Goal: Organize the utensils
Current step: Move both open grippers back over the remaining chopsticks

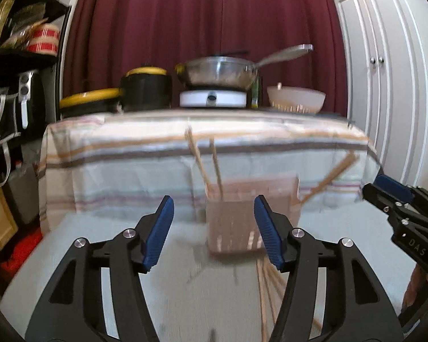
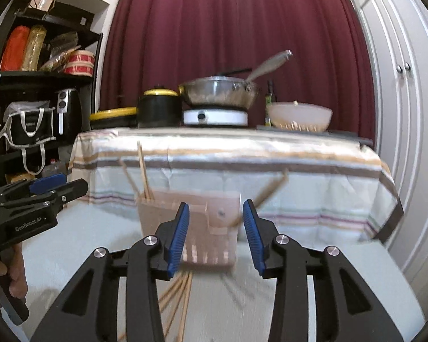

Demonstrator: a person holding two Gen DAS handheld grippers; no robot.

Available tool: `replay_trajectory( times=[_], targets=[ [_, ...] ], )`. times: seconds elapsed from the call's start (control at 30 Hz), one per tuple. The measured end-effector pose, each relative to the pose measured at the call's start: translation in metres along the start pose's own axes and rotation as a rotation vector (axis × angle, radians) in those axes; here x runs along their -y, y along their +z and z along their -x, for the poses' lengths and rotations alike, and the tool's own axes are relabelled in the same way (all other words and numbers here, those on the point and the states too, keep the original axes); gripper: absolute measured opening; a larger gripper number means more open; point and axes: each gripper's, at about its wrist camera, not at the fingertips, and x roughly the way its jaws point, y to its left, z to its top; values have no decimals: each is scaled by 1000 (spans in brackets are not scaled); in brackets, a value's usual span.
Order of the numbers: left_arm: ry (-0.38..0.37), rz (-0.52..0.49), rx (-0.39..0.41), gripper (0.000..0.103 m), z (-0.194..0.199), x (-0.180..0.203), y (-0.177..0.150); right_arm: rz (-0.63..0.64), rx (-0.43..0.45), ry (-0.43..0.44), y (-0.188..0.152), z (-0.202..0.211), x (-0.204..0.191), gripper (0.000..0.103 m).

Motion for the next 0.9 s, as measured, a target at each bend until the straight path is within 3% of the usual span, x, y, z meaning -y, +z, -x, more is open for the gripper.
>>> replay_trajectory(
  times=[0.53,0.9],
  targets=[
    [55,-1,-168,57,32,0,-99,-5,-189,22,-105,29,-16,40],
    [39,8,-233,57,37,2,-131,-8,-266,35,-132,33,-24,39]
  ],
)
